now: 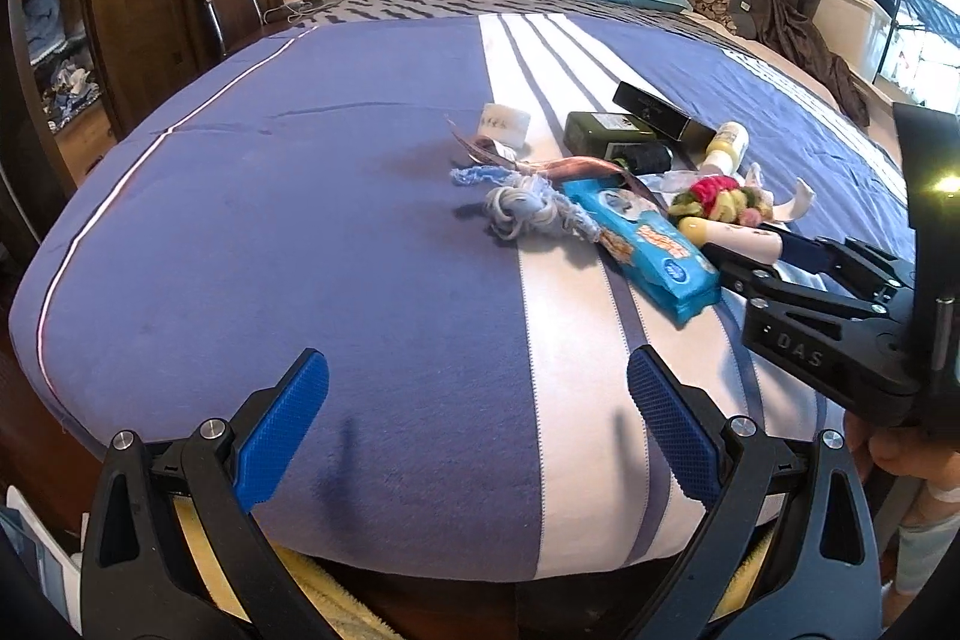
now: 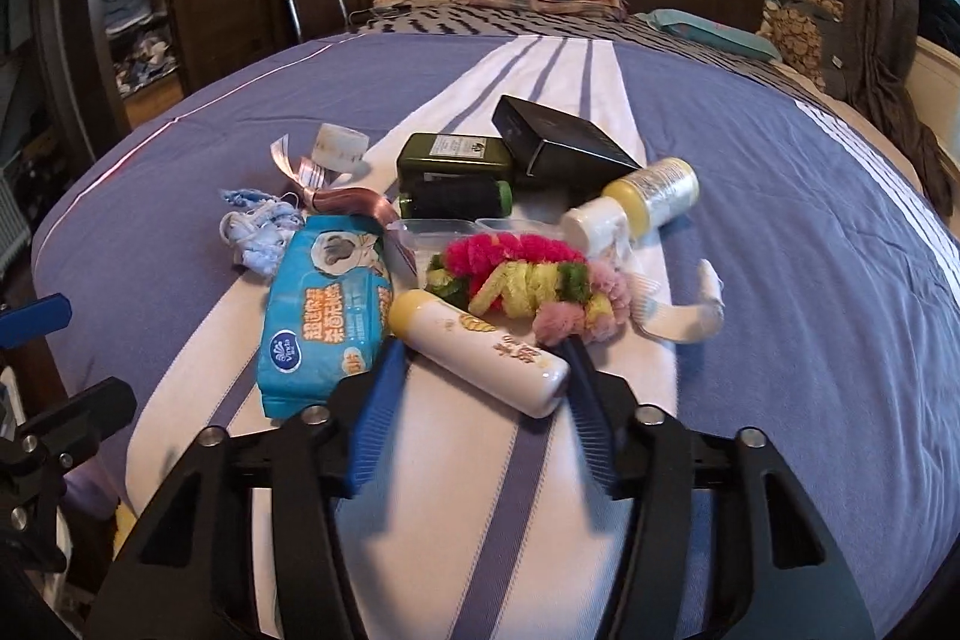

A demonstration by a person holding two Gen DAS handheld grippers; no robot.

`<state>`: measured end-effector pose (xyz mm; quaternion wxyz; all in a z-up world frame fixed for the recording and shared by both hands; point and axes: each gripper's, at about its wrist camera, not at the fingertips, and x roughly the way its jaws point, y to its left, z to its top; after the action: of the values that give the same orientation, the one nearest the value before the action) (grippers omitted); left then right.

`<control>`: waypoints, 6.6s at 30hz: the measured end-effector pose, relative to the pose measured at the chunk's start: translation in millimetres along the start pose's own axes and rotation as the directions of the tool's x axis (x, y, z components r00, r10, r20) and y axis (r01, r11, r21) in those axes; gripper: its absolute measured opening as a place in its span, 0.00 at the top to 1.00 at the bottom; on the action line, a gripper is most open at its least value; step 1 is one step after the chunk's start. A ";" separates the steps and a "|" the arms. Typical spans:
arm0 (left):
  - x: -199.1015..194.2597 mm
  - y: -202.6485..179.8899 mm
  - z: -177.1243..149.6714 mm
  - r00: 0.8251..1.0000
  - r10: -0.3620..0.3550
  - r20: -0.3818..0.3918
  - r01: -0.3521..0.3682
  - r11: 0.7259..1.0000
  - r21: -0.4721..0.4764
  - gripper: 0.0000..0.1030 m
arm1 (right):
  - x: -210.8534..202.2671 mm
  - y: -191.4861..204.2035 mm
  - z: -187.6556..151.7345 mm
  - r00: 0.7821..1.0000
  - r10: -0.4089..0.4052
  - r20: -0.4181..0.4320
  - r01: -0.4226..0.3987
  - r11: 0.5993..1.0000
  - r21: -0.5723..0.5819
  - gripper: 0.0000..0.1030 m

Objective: Collect trash
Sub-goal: 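Grasp the blue wet-wipes pack with the left tool while the right tool grasps the white lotion bottle, then carry the wipes pack and bottle down over the black trash bin with both tools, then open both tools to drop the wipes pack and bottle into the bin, then raise both open tools back up toward the items on the bed, then grasp the crumpled blue-white cloth with the left tool while the right tool grasps a white tissue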

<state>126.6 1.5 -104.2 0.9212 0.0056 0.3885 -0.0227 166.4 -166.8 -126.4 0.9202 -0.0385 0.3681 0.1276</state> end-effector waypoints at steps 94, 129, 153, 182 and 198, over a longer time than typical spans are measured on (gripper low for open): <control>59.6 -66.1 -225.2 0.786 -0.293 -0.544 0.356 0.934 0.012 0.63 | -29.0 20.1 -235.6 0.889 0.139 -0.436 -0.035 0.970 0.239 0.80; -33.4 -36.2 -153.1 0.944 -0.210 -0.253 0.239 0.967 0.089 0.13 | -120.5 -9.8 -162.4 0.992 -0.026 -0.122 0.055 0.968 0.246 0.07; -41.2 -3.9 -31.6 0.990 -0.142 -0.025 0.143 0.986 0.088 0.13 | -122.6 -46.8 -53.8 0.989 -0.144 0.044 0.133 0.972 0.192 0.07; 91.0 -3.9 71.7 0.992 -0.115 -0.054 0.118 0.992 0.048 0.15 | -8.5 -73.8 8.4 0.998 -0.056 0.001 0.055 0.975 0.214 0.42; 72.9 -4.9 51.8 0.989 -0.137 -0.055 0.142 0.986 0.084 0.63 | -27.8 -72.7 2.9 0.994 -0.107 0.008 0.103 0.975 0.196 0.87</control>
<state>214.3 -7.5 -120.2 0.9063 0.0194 0.4092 -0.1040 168.0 -242.2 -106.9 0.9283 0.0340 0.3678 0.0424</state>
